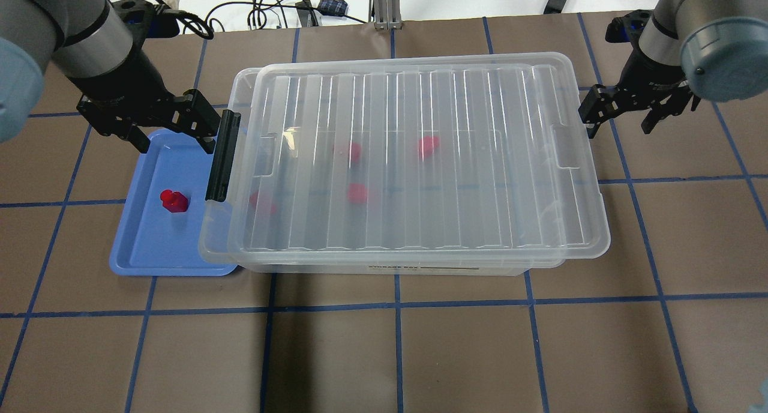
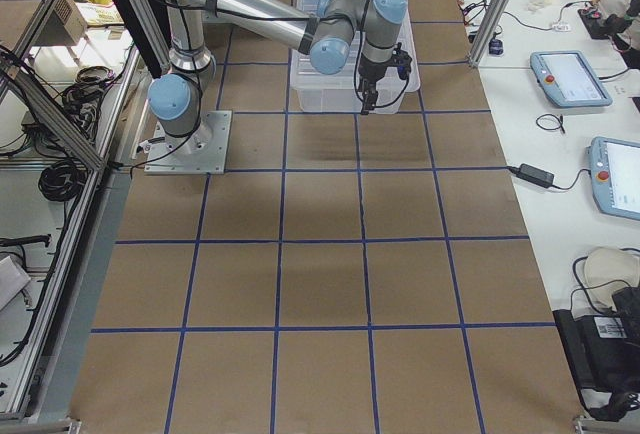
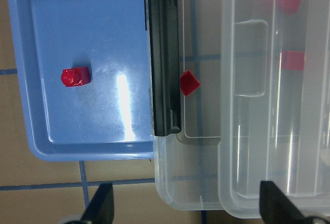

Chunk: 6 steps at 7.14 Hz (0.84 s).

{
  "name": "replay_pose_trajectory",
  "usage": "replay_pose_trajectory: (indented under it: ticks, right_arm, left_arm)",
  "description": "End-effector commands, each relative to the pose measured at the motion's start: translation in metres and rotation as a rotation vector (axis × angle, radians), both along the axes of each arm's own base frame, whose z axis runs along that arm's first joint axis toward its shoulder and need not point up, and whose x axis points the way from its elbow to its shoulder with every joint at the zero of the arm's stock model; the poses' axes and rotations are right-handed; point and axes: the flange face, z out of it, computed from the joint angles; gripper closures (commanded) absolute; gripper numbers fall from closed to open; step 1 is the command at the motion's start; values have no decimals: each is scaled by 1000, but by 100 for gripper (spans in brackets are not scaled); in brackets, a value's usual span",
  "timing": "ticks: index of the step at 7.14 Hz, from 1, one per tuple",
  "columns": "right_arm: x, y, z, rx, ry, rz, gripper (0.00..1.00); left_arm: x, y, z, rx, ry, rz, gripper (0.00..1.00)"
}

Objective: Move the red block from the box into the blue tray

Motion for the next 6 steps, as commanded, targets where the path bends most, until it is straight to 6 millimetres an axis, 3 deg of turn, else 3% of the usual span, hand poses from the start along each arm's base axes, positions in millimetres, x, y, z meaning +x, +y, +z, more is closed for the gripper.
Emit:
replay_pose_trajectory:
  ticks: [1,3,4,5,6]
  right_arm:
    - [12,0,-1,3,20,6,0]
    - [8,-3,6,-4,42,15,0]
    - [6,-5,20,-32,48,14,0]
    - [8,-6,52,-75,56,16,0]
    - [10,5,86,-99,57,13,0]
  left_arm:
    - [0,0,0,0,2,0,0]
    - [0,0,0,0,2,0,0]
    - [0,0,-1,0,4,0,0]
    - [-1,0,1,-3,7,0,0]
    - [0,0,-1,0,5,0,0]
